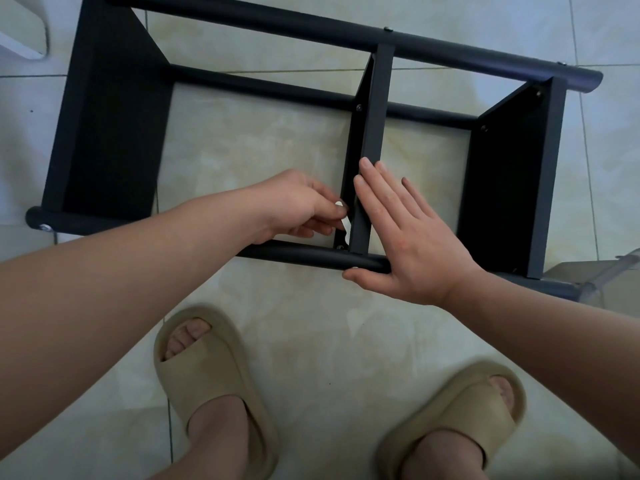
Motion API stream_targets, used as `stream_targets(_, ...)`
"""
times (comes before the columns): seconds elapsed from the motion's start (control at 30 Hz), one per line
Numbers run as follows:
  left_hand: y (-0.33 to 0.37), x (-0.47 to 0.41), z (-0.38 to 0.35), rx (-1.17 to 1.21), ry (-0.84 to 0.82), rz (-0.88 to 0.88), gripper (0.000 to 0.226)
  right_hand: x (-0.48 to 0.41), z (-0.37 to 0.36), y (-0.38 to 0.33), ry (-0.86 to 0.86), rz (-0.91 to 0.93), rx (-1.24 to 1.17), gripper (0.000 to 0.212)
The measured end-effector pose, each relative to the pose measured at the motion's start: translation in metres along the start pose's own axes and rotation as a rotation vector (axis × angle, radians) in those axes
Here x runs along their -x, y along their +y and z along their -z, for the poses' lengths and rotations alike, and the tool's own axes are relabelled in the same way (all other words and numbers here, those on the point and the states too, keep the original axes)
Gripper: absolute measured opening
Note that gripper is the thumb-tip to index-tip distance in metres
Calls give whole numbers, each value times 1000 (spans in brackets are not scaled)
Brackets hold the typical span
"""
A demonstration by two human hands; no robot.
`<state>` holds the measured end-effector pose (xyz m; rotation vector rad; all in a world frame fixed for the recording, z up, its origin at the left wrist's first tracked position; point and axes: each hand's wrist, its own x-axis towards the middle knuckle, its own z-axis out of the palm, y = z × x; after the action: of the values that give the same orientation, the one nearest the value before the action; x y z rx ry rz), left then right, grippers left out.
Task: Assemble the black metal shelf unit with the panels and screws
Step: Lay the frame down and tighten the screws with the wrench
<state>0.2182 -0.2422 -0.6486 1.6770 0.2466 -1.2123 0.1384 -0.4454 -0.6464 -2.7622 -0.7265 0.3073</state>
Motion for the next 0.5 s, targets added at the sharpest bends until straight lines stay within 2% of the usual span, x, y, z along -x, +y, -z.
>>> stream_targets(0.5, 3, 1, -2, 27, 22, -12, 13, 0, 1, -1, 2, 1, -10, 105)
